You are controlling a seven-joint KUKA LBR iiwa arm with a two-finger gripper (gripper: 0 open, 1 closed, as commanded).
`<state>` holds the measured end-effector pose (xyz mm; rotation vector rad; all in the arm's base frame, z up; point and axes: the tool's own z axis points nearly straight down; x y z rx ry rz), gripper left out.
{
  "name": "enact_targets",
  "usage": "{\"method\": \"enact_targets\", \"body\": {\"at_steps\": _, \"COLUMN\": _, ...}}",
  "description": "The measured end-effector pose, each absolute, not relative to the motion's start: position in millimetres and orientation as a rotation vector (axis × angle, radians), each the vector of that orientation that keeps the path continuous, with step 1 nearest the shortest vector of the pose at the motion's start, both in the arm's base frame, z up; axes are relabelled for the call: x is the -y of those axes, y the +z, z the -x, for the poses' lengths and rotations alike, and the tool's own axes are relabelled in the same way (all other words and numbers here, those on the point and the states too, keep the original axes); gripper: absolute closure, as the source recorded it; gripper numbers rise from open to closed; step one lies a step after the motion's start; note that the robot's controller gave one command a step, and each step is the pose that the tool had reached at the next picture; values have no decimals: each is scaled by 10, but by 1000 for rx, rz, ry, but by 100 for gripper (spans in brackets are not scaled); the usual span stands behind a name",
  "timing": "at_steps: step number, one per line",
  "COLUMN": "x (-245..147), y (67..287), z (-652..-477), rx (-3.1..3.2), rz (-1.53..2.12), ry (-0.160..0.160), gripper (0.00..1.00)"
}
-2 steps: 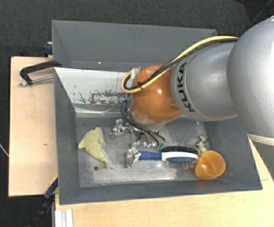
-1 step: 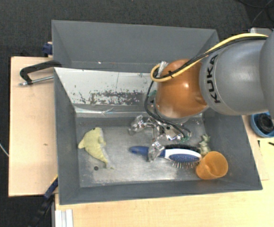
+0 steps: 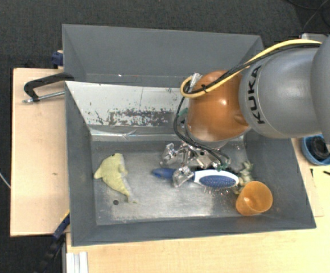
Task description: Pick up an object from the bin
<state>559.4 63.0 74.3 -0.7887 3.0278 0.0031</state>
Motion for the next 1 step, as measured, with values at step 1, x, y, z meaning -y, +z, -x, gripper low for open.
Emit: {"method": "enact_targets", "body": {"at_steps": 1, "x": -699, "y": 2431, "z": -5691, "rx": -2979, "rz": 951, "ry": -2, "gripper": 100}}
